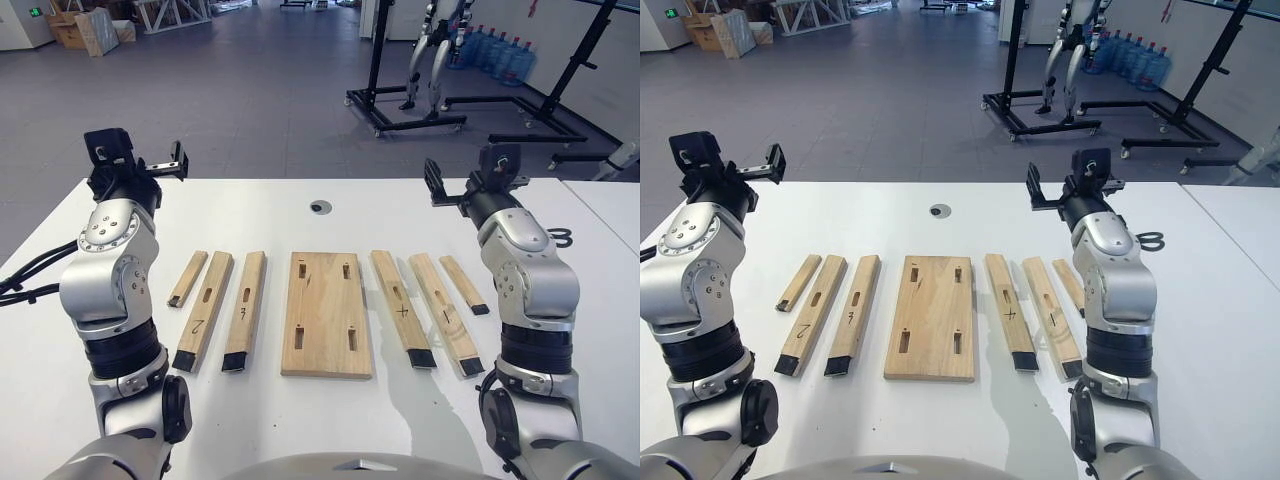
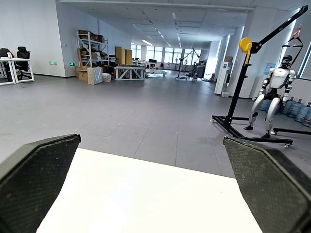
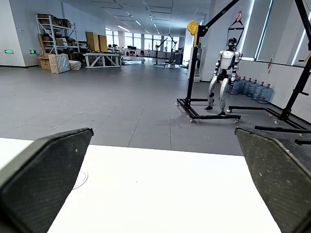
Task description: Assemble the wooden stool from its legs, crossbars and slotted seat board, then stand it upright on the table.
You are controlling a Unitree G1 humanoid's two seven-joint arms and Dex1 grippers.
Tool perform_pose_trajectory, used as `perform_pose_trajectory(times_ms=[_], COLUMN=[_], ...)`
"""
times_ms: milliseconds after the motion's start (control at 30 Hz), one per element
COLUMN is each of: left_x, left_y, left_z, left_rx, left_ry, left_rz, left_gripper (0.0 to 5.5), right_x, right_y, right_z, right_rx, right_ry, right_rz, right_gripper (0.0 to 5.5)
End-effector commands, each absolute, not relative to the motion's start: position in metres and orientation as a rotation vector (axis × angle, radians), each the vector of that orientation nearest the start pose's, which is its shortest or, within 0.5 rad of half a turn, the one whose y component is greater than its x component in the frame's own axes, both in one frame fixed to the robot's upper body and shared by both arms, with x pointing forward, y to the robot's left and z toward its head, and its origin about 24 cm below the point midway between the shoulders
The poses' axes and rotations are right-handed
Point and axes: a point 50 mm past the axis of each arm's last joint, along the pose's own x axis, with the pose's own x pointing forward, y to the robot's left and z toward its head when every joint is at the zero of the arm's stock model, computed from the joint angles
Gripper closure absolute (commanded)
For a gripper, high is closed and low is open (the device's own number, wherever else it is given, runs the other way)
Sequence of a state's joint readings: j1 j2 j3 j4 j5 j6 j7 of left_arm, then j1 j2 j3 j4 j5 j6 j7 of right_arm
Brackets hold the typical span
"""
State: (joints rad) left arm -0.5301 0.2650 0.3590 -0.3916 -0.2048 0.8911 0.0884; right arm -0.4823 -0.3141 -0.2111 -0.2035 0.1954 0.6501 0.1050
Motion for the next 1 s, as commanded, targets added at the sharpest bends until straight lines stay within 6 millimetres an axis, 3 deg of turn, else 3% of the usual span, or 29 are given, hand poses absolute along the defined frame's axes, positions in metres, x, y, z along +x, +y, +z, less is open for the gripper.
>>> perform_pose_trajectory(times_ms=[33, 700, 833, 933, 1000], left_x=[0.293, 0.294, 0.278, 0.252, 0.249], left_y=[0.224, 0.225, 0.242, 0.262, 0.263], left_z=[0.211, 0.212, 0.206, 0.189, 0.186], left_rx=[-0.037, -0.031, -0.008, -0.014, -0.022], left_ry=[-0.088, -0.093, -0.067, -0.013, 0.000], left_rz=[0.210, 0.208, 0.268, 0.367, 0.377], left_gripper=[0.11, 0.11, 0.11, 0.11, 0.11], right_x=[0.316, 0.316, 0.291, 0.257, 0.248], right_y=[-0.204, -0.207, -0.259, -0.292, -0.302], right_z=[0.185, 0.186, 0.194, 0.167, 0.146], right_rx=[-0.084, -0.109, -0.221, -0.294, -0.252], right_ry=[-0.078, -0.073, 0.089, 0.337, 0.443], right_rz=[0.043, 0.026, 0.027, 0.101, 0.129], right_gripper=[0.10, 0.10, 0.10, 0.10, 0.10])
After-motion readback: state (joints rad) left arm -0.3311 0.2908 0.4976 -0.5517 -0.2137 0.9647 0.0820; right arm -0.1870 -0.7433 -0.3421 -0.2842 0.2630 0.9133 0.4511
